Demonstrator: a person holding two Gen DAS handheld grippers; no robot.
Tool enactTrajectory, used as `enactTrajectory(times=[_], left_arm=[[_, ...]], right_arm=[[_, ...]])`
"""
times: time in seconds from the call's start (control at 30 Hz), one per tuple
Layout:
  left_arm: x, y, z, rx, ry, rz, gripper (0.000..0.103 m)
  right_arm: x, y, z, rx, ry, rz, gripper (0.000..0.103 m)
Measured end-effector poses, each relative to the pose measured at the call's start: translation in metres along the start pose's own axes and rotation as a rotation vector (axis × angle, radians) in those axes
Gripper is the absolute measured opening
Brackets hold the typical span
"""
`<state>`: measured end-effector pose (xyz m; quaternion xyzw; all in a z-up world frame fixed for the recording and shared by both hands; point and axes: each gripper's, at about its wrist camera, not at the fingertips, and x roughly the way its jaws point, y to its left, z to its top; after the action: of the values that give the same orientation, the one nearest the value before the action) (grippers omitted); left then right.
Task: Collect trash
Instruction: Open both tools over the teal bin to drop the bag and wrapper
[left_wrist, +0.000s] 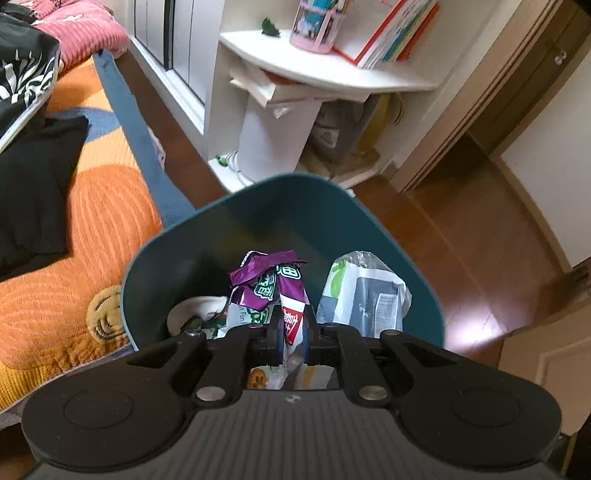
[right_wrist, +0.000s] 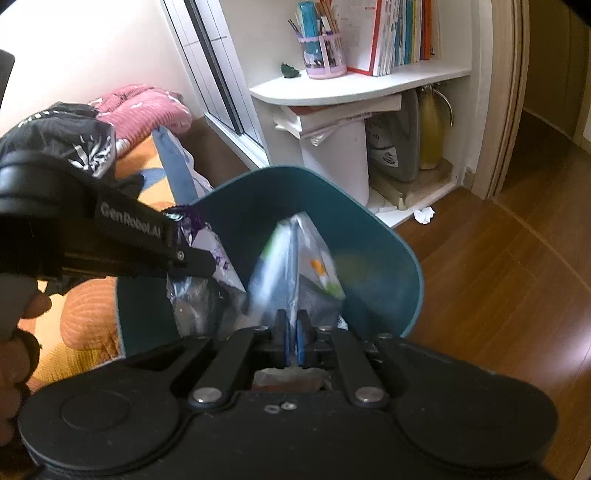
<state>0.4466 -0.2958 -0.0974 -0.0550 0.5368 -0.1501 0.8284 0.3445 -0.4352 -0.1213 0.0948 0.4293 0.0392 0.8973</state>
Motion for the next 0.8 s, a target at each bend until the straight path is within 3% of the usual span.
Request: enactTrajectory(times=[0.23, 0.33, 0.43, 0.47, 0.5, 0.8], left_arm=[[0.017, 0.005, -0.004, -0.028, 0.046, 0.005, 0.01], [0.017, 0.006, -0.007, -0.032, 0.058, 0.011, 0.019], [0.014, 0.007, -0.008, -0.045, 0.057, 0.016, 0.047], [0.012, 0.007, -0.009, -0.045, 0.051, 0.017, 0.064], [0.008, 0.006, -0.01, -0.044, 0.039, 0.021, 0.069], [-0.041, 0.005, -0.018, -0.016, -0.022, 0.001, 0.069]], right_arm=[[0.003, -0.005, -0.006, 0.005, 0.015, -0.006, 0.022], [0.001, -0.007, -0.006, 0.013, 0.019, -0.008, 0.025], [-0.006, -0.007, -0.009, 0.01, 0.01, -0.013, 0.029], [-0.008, -0.007, -0.009, 0.008, 0.006, -0.014, 0.031], [-0.011, -0.007, -0.009, 0.005, 0.002, -0.012, 0.033], [-0.047, 0.002, -0.011, 0.011, -0.037, 0.01, 0.042]])
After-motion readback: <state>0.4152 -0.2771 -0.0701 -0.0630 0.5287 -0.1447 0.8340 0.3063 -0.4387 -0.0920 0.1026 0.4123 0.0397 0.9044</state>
